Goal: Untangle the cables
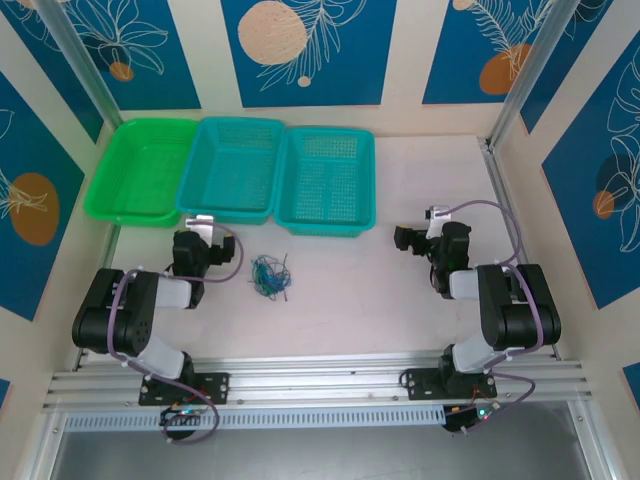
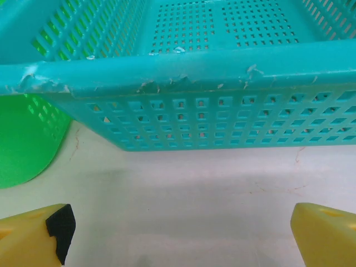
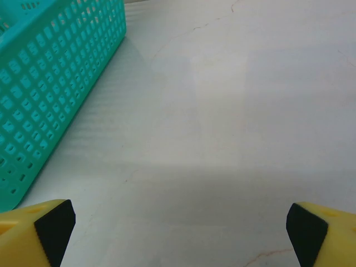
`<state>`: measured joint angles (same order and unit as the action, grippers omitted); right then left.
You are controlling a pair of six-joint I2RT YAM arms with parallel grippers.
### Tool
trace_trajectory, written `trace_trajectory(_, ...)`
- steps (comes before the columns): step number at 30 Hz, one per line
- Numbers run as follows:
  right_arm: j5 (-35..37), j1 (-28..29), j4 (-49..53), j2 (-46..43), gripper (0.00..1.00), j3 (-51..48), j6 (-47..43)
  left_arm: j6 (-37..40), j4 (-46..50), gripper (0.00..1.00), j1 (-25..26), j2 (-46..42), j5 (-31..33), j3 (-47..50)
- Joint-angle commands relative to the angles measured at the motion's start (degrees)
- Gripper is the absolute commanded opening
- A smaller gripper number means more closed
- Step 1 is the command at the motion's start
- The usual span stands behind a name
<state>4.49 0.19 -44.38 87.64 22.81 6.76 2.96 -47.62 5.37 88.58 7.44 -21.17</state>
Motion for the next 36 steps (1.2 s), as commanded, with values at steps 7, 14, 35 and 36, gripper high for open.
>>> trace_trajectory(7, 0.5, -0.2, -1.6, -0.5, 0.99, 1.1, -0.9, -0.6, -1.9, 1.0, -0.8, -0.4, -1.4, -1.0)
trace_trajectory(14, 0.3, -0.3, -1.6, -0.5, 0.99, 1.2, -0.8, -0.6, -1.9, 1.0, -0.7, -0.4, -1.4, -1.0)
trace_trajectory(35, -11.8, 4.9, 65.5, -41.6, 0.99, 19.4, 28.3, -37.8, 63.1, 0.8, -0.2, -30.7, -3.1, -17.3)
trace_trajectory(36, -13.2, 7.8, 67.6, -40.7, 0.99, 21.1, 27.9, -40.3, 65.9, 0.78, 0.1, -29.9, -8.0, -18.8)
